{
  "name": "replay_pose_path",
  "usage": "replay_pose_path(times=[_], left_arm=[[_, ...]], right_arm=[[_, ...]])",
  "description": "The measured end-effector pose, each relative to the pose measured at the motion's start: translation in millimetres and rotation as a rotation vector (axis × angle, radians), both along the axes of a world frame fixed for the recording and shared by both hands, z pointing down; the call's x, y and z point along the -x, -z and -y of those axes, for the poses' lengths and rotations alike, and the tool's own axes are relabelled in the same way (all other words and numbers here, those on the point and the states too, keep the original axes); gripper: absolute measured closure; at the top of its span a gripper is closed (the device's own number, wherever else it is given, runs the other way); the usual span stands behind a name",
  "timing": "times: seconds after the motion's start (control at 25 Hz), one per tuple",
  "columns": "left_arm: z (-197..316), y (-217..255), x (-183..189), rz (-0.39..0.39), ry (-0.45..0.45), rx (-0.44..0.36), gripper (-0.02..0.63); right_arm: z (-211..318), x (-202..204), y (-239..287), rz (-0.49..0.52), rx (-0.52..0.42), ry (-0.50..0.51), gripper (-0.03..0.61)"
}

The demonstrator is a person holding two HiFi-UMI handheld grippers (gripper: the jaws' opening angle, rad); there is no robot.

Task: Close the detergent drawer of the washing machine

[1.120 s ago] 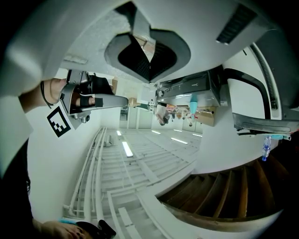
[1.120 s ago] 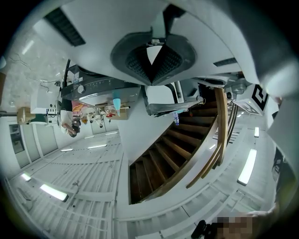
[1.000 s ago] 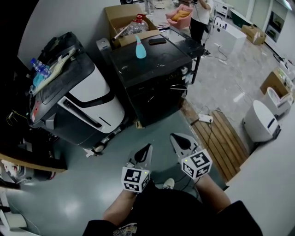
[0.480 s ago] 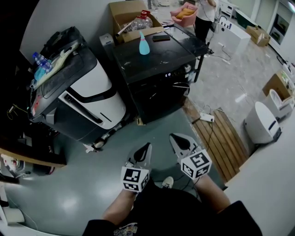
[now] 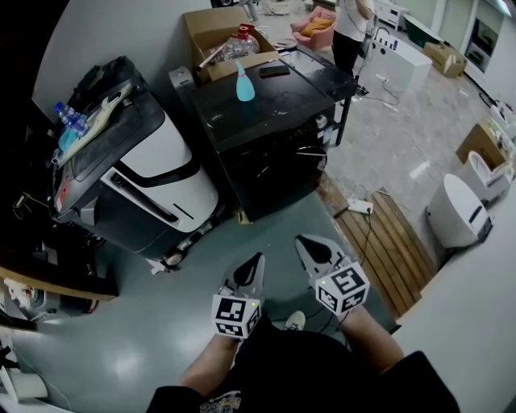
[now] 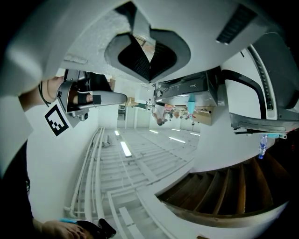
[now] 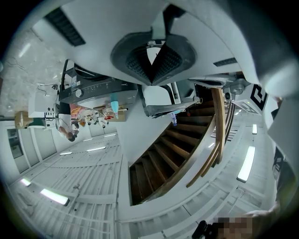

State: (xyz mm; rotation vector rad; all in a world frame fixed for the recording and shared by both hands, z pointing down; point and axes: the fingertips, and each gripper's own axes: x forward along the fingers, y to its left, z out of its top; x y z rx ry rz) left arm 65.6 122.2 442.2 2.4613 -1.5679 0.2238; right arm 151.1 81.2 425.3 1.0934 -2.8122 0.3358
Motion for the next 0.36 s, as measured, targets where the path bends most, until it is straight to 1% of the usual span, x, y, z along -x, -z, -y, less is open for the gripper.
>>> replay_pose_path(times=[0.36], left_arm=[[-6.5, -0.7, -1.9, -0.007, 0.000, 0.009, 0.610]], right_arm=[[-5.5, 1.9, -2.0, 0.014, -0.007, 0.012, 0.581]])
